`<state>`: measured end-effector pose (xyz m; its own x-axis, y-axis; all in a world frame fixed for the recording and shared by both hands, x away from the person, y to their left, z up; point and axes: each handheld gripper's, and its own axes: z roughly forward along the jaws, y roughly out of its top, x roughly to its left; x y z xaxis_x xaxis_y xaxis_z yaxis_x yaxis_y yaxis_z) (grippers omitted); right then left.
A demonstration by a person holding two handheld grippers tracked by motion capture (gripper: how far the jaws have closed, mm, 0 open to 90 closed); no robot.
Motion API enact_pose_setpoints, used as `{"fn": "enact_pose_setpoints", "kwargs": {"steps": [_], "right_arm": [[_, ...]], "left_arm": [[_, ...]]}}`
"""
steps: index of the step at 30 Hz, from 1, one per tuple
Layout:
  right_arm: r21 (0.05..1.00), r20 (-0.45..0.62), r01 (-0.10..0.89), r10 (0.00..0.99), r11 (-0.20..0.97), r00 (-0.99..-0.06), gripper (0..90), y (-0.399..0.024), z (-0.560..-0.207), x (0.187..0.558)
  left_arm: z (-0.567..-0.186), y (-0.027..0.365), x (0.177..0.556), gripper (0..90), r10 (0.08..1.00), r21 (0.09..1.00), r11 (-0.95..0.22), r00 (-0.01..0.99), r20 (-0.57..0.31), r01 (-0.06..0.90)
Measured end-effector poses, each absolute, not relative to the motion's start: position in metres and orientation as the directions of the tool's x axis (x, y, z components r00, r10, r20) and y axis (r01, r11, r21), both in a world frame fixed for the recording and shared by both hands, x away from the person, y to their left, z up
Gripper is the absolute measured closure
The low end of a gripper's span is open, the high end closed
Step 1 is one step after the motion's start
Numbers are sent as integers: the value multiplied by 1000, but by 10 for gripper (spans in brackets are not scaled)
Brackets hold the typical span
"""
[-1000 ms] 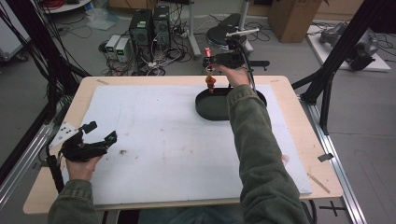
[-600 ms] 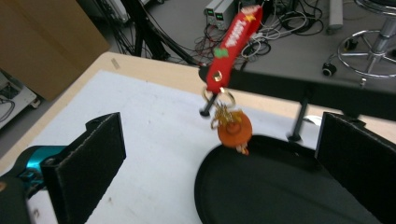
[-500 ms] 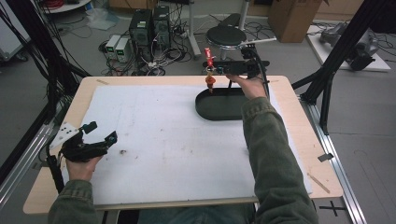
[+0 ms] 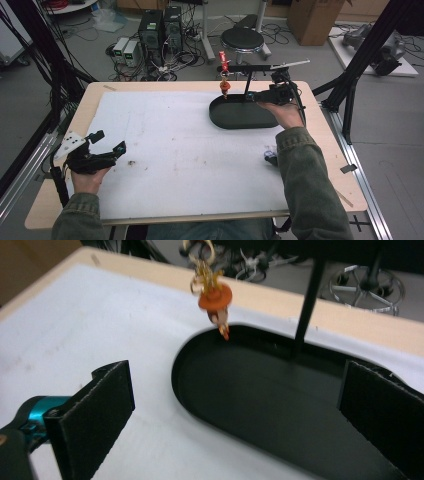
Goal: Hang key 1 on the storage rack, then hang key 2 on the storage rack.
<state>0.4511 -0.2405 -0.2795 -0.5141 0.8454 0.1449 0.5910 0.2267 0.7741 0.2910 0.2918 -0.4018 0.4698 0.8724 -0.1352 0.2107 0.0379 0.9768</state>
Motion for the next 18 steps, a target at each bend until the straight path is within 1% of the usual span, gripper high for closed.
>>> {"fn": "enact_pose_setpoints", "kwargs": {"steps": [6, 9, 18], "right_arm": [[766, 130, 591, 838, 255, -530, 9, -255, -286, 436], [770, 101, 573, 833, 281, -543, 9, -262, -288, 427], [777, 121, 574, 833, 259, -540, 9, -283, -295, 408]], "left_arm": [[-402, 292, 291, 54, 873, 977, 43, 468, -137, 207], [-402, 292, 291, 53, 873, 977, 42, 468, -138, 209], [-402, 292, 291, 53, 874, 977, 41, 466, -137, 210]]}}
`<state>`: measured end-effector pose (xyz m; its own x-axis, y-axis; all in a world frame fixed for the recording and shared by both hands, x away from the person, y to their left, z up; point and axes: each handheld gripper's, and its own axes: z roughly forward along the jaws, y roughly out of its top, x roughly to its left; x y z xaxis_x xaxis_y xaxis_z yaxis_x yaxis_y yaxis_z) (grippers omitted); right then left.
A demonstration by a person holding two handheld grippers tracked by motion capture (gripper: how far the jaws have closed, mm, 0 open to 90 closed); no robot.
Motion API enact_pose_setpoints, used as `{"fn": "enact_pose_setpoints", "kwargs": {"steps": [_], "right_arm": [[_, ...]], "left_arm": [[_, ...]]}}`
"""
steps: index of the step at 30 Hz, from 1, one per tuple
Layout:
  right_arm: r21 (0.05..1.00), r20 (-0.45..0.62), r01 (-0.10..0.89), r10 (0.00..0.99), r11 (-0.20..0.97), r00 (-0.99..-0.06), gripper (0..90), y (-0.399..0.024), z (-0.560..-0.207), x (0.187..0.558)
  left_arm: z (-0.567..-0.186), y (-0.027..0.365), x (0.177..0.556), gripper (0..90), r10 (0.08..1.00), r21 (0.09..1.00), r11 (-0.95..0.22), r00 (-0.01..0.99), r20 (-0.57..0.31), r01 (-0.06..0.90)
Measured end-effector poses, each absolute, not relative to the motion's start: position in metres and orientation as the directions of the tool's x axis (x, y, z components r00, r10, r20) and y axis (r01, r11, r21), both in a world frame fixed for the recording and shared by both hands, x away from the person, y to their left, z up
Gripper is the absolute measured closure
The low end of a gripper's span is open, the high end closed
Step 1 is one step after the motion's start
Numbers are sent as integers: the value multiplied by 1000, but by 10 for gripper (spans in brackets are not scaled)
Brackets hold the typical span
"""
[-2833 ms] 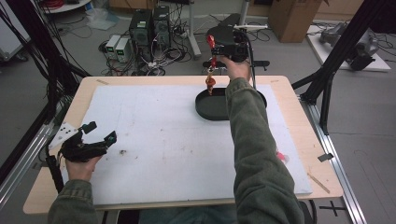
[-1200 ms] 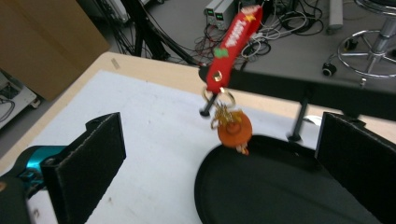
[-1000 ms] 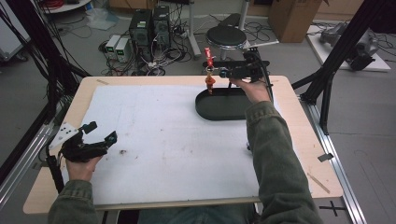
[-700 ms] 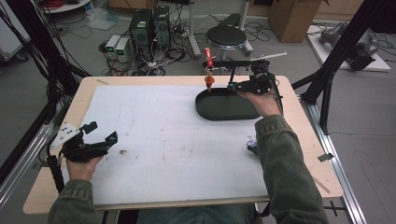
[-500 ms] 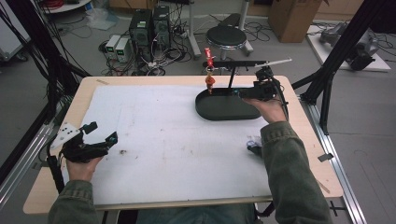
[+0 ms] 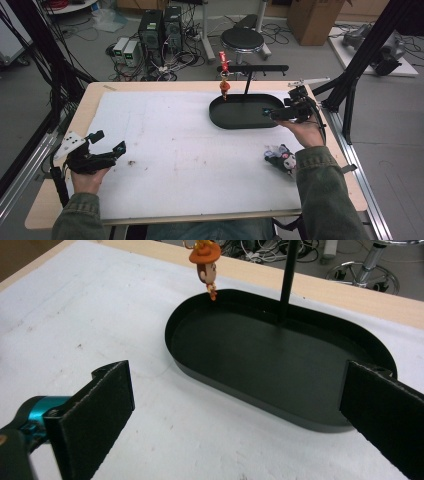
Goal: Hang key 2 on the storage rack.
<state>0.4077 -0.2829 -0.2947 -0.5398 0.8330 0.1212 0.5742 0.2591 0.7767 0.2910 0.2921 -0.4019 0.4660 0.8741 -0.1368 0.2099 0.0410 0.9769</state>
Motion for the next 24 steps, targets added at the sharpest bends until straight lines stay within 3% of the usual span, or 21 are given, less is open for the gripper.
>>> {"fn": "enact_pose_setpoints", "kwargs": {"steps": [24], "right_arm": [[743, 158, 635, 867, 211, -472, 9, -336, -333, 379]], "left_arm": [[-402, 293, 291, 54, 877, 976, 42, 461, -139, 214]]}}
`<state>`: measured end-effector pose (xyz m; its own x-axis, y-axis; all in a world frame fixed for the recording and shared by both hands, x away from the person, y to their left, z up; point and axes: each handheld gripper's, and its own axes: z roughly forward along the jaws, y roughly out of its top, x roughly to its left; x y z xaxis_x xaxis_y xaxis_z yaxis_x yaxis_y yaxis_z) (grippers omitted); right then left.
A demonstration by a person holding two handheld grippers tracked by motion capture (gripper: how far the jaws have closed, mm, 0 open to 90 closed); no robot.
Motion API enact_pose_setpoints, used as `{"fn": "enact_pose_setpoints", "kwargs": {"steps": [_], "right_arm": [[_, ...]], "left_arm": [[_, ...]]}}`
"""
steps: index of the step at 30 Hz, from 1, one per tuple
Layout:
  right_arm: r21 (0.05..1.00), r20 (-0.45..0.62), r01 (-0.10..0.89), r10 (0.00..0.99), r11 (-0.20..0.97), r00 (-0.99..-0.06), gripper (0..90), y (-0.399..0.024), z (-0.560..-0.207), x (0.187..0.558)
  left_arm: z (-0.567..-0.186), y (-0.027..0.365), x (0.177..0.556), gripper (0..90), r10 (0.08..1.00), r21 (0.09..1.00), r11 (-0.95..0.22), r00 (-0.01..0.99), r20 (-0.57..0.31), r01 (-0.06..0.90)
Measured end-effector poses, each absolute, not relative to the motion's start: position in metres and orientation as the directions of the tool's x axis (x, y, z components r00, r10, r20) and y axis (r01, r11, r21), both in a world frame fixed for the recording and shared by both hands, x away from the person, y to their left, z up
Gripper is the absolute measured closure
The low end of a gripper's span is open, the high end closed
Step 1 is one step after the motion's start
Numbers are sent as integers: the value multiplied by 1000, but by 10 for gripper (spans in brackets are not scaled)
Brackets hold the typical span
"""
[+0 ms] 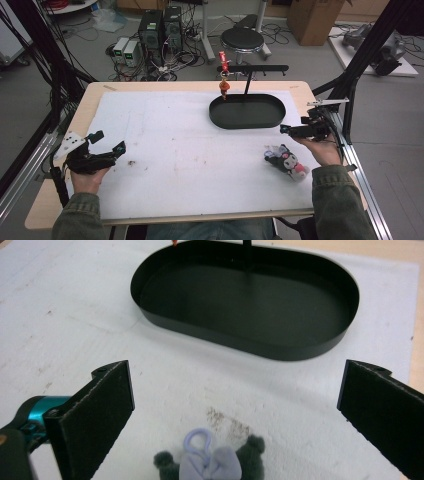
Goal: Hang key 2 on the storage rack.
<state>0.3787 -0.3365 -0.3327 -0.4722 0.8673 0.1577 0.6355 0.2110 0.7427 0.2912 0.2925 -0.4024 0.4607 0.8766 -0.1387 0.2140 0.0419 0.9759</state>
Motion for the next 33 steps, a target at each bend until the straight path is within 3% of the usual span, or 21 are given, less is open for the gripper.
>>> {"fn": "enact_pose_setpoints", "kwargs": {"steps": [3, 24, 33], "right_arm": [[743, 194, 643, 859, 187, -474, 9, -339, -338, 375], [655, 207, 693, 811, 300, -547, 9, -346, -390, 354], [586, 146, 708, 808, 395, -571, 9, -340, -412, 343]], "left_arm": [[-402, 292, 291, 54, 877, 976, 42, 460, -139, 214], [-403, 293, 291, 53, 878, 975, 35, 459, -135, 221], [-403, 292, 290, 53, 878, 975, 32, 459, -133, 221]]}}
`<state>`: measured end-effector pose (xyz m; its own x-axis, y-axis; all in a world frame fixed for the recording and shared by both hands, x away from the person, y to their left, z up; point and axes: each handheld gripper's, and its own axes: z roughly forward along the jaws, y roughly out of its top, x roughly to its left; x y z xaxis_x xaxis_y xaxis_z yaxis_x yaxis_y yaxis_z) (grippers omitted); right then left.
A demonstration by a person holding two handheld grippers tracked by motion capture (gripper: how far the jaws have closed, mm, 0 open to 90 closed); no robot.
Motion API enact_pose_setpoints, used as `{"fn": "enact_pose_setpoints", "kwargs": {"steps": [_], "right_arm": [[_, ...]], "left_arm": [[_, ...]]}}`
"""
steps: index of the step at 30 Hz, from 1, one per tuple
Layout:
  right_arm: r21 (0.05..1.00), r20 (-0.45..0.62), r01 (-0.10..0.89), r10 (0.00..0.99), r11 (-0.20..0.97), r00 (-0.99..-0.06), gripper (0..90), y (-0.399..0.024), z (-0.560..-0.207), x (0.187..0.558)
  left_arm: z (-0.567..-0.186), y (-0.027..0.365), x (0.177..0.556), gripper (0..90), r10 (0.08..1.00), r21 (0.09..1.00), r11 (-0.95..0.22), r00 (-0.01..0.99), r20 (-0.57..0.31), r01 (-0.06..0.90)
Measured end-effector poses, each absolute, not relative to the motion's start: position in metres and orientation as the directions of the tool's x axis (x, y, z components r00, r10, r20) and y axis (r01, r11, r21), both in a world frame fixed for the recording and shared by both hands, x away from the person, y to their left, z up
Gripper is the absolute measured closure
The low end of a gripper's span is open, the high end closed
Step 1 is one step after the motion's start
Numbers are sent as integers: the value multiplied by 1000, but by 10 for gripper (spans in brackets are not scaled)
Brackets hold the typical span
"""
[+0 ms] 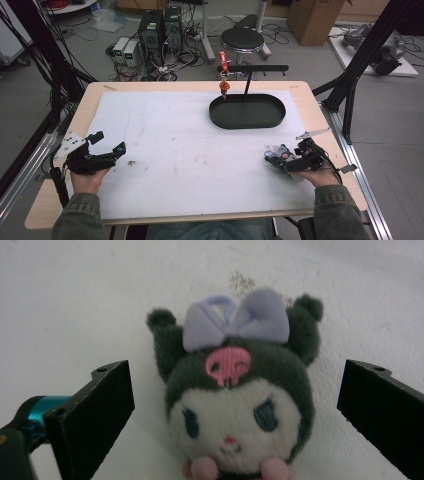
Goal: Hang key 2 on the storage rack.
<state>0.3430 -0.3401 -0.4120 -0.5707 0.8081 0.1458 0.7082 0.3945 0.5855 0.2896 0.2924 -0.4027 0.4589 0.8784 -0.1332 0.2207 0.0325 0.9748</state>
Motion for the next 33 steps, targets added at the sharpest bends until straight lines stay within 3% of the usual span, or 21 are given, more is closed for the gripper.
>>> {"fn": "enact_pose_setpoints", "kwargs": {"steps": [7, 11, 12, 19, 33], "right_arm": [[556, 133, 721, 811, 415, -569, 11, -344, -422, 336], [533, 141, 726, 801, 434, -582, 110, -345, -427, 331], [525, 143, 728, 797, 441, -586, 216, -345, -428, 330], [530, 142, 720, 790, 449, -597, 382, -347, -425, 326], [584, 202, 696, 755, 418, -624, 399, -339, -389, 330]], "left_arm": [[-403, 292, 290, 53, 879, 974, 33, 458, -134, 222], [-403, 292, 290, 53, 879, 974, 33, 458, -134, 222], [-403, 292, 290, 53, 879, 974, 34, 458, -135, 222], [-403, 292, 290, 53, 879, 974, 29, 458, -132, 224], [-402, 293, 288, 53, 882, 977, 42, 453, -134, 208]]}}
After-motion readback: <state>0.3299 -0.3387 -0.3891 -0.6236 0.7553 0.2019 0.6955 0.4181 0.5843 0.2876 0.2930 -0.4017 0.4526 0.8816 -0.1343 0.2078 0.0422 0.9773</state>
